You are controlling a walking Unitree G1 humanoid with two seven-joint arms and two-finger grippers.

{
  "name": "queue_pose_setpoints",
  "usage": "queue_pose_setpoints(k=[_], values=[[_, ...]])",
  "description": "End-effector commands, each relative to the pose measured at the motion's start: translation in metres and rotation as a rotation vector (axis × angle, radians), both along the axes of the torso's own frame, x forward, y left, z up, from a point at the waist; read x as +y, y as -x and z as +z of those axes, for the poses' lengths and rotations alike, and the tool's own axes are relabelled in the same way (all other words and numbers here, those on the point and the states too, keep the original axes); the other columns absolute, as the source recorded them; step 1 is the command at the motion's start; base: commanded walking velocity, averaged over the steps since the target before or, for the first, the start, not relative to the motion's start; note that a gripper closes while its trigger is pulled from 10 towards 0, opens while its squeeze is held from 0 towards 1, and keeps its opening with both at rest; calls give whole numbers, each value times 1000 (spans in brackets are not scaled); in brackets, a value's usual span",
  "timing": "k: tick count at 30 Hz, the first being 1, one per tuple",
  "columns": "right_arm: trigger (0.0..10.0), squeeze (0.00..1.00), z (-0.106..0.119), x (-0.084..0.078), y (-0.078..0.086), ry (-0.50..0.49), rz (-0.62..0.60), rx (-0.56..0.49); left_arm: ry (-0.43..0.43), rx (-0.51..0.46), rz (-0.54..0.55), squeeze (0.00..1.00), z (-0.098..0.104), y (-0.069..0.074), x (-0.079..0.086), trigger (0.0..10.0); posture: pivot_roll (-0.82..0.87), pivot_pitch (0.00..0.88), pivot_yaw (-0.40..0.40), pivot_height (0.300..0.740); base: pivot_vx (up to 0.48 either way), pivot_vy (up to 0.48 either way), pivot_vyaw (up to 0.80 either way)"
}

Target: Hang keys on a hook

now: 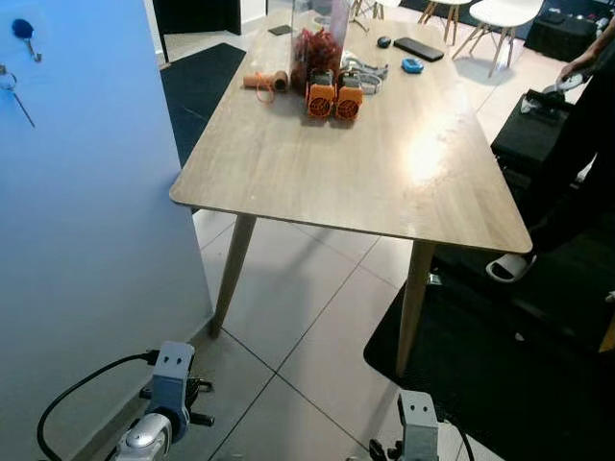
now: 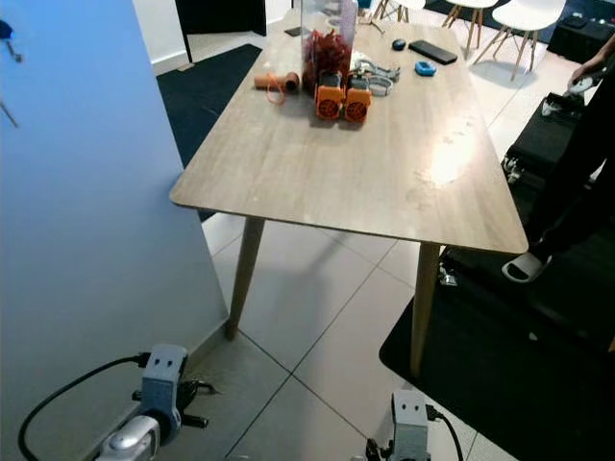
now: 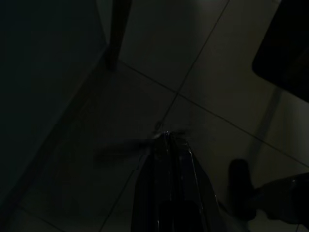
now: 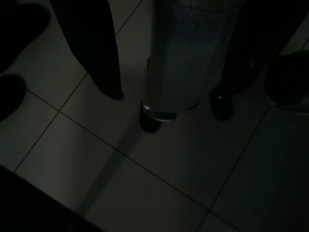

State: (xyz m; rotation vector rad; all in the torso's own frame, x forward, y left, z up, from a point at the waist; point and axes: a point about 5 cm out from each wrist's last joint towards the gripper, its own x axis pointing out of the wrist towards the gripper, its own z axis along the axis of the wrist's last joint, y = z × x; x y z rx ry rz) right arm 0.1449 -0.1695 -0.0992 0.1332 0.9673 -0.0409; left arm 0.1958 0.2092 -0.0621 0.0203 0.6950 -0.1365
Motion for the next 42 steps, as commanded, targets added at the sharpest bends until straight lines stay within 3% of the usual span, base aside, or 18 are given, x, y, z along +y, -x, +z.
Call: queue_pose_setpoints(k=[1, 10, 20, 42], values=[[10000, 0, -1, -3, 3, 1, -12, 9, 5, -9, -6, 0, 0, 0, -1, 10000, 116, 39, -34, 740, 0, 0, 0], [10000, 0, 3, -2, -4, -16, 36, -35, -1, -7, 22, 0, 0, -2, -2, 10000, 114, 40, -35, 740, 0, 0, 0], [10000, 0, 4, 5, -8, -26, 73, -52, 14, -24, 56, 0, 5, -13, -4, 10000, 111, 40, -33, 740, 0, 0, 791], [10000, 0, 9, 6, -17, -25, 107, -94, -25, -17, 82, 0, 4, -11, -1, 10000, 103, 32, -40, 740, 0, 0, 779]])
